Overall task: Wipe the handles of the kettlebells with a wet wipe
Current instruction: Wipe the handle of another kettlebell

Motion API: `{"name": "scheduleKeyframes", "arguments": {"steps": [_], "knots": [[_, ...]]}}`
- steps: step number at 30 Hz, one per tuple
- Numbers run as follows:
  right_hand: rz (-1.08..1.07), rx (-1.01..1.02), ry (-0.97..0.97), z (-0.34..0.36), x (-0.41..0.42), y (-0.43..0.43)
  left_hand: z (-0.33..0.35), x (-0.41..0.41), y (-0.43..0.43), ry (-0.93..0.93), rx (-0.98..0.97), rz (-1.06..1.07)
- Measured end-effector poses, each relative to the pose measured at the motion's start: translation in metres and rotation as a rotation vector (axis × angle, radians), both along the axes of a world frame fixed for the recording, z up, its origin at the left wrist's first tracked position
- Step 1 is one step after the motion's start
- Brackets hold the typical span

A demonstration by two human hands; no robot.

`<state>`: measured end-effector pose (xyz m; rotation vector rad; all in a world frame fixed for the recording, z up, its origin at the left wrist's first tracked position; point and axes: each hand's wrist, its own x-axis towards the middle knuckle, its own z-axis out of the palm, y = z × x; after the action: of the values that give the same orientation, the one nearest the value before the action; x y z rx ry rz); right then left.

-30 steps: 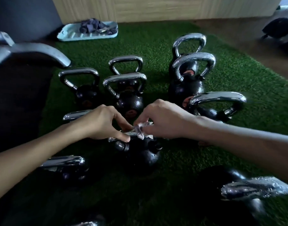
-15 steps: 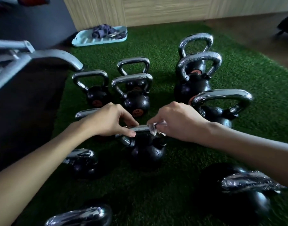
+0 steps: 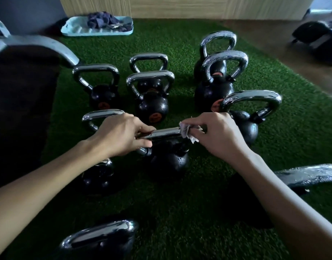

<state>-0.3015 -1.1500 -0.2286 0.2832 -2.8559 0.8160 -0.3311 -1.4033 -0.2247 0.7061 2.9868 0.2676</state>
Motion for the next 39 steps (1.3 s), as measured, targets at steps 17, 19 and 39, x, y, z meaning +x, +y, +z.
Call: {"name": "scheduleKeyframes", "arguments": {"steps": [17, 19, 39], "knots": [[0.001, -0.373, 0.217, -0.049, 0.005, -0.029, -0.013, -0.004, -0.058, -0.177, 0.171, 0.185], [-0.041, -0.401, 0.228, -0.057, 0.005, -0.030, -0.013, -0.007, -0.057, -0.188, 0.183, 0.187], [-0.202, -0.612, 0.157, -0.037, 0.001, 0.015, 0.015, -0.025, 0.040, -0.103, 0.042, -0.027]]}}
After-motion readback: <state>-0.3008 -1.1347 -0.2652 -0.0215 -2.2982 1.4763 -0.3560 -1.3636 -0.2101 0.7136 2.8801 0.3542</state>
